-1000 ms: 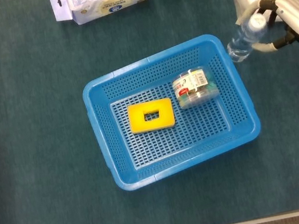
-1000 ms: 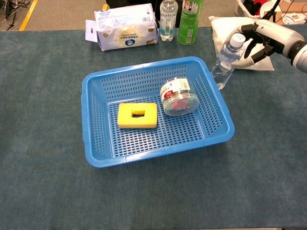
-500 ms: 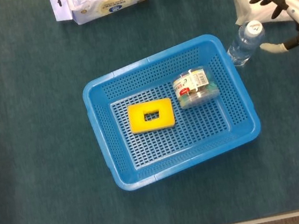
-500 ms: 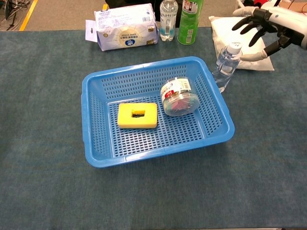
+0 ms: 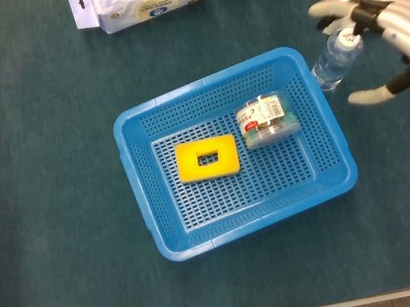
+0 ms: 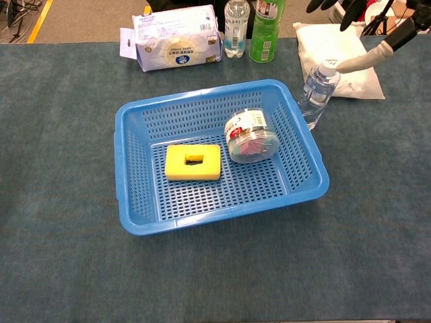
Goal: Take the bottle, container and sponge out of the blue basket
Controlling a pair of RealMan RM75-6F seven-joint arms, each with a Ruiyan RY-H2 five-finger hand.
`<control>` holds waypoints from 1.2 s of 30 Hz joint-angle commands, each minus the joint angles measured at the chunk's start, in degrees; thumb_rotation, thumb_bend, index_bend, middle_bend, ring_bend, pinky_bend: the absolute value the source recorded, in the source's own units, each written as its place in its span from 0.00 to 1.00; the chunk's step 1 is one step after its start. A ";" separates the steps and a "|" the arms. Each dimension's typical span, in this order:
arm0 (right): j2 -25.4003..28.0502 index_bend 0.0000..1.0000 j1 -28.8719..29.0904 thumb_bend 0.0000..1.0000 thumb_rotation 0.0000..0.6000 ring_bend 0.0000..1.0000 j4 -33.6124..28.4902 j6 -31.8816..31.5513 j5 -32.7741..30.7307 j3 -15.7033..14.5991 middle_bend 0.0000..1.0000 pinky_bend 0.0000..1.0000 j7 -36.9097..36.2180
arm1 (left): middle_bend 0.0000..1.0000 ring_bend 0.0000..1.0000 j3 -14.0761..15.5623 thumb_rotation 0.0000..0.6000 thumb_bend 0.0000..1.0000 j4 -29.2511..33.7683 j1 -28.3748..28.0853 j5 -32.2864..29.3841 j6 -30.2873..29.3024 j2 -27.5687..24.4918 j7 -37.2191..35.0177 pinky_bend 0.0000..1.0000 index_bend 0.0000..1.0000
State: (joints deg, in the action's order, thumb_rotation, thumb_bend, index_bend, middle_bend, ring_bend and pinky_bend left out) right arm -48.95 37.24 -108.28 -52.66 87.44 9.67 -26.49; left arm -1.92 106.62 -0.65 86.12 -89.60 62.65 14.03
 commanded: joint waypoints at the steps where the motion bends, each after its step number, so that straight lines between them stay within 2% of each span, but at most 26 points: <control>1: 0.13 0.14 2.07 0.03 1.00 0.21 -3.14 3.06 -2.19 0.56 0.27 0.36 6.36 | 0.29 0.17 0.12 1.00 0.39 -0.12 0.05 0.14 -0.02 -0.01 -0.17 0.17 0.37; 6: -2.67 0.14 4.51 0.00 1.00 0.21 -6.12 5.59 -9.04 0.80 0.27 0.36 21.42 | 0.29 0.17 0.35 1.00 0.39 -0.37 0.47 0.24 -0.47 -0.14 -0.69 0.17 0.37; 10: -5.96 0.14 6.57 0.00 1.00 0.21 -6.80 6.51 -14.52 0.53 0.27 0.36 30.29 | 0.29 0.17 0.43 1.00 0.39 -0.57 0.78 0.18 -0.82 -0.18 -1.10 0.17 0.37; 19: -14.53 0.14 12.66 0.00 1.00 0.18 -4.31 7.49 -29.78 -1.52 0.24 0.36 45.90 | 0.29 0.17 0.60 1.00 0.39 -0.97 1.12 0.31 -1.09 -0.14 -1.69 0.17 0.37; 28: -20.91 0.20 19.42 0.00 1.00 0.17 -1.90 6.19 -40.93 -4.60 0.24 0.36 58.49 | 0.29 0.17 0.41 1.00 0.39 -1.10 0.94 0.03 -0.70 -0.09 -1.89 0.17 0.37; 36: -24.11 0.27 22.47 0.00 1.00 0.17 -0.13 3.78 -45.82 -6.35 0.24 0.36 63.40 | 0.29 0.17 0.19 1.00 0.39 -1.11 1.06 -0.45 -0.85 -0.12 -1.95 0.17 0.37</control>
State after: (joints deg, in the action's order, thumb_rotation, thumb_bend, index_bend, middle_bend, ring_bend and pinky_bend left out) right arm -72.75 59.48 -108.70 -48.61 41.95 3.60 36.59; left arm -1.73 105.51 0.41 85.67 -90.44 62.54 12.08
